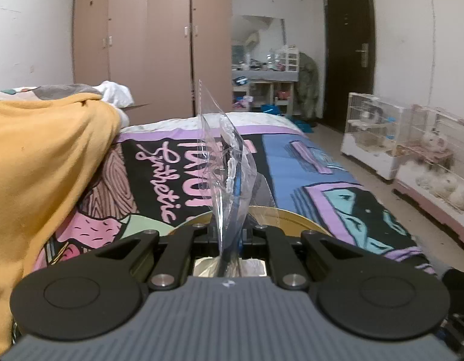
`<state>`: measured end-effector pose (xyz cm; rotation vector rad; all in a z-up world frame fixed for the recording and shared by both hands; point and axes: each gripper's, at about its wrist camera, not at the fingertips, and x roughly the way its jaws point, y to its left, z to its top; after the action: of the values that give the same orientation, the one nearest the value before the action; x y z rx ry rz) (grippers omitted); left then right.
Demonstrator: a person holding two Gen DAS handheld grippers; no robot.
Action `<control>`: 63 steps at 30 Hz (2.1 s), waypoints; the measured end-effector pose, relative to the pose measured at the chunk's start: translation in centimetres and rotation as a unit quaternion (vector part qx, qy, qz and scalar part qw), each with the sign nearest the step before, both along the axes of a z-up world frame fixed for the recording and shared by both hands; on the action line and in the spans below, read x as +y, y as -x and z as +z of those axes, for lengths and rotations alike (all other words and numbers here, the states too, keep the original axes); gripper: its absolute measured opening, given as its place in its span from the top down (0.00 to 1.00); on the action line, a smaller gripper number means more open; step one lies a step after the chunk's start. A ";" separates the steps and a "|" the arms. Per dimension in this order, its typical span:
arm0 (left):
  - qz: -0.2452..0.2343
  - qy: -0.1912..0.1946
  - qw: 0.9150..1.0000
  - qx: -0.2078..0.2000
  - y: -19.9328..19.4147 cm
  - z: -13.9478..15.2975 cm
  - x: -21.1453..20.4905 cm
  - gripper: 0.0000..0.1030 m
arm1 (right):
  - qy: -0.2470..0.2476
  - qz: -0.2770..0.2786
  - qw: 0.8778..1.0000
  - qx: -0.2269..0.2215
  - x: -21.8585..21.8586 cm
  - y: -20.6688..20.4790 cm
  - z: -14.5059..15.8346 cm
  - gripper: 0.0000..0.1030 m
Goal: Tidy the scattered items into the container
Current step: 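Carry the clear bag over the round tin and open the left gripper, then grasp the green-and-white medicine box with the right gripper while the left gripper withdraws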
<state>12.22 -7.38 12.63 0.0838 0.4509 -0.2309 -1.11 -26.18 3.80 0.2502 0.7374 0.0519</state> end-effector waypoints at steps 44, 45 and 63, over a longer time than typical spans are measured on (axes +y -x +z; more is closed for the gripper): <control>0.057 0.112 0.983 0.136 12.0 -11.2 10.4 0.01 | 0.073 0.060 0.995 0.028 2.4 1.2 0.6 0.00; 0.058 0.115 0.982 0.140 12.1 -11.5 10.3 0.01 | 0.074 0.065 0.995 0.031 2.6 0.9 0.6 0.00; 0.039 0.108 0.981 0.153 12.6 -12.6 9.3 0.00 | 0.204 0.363 0.904 0.100 4.9 -3.8 -0.6 0.00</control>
<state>-0.43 1.89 0.04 -0.1853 0.7310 -0.2145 2.69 -21.28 3.24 -0.4410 0.9949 0.5826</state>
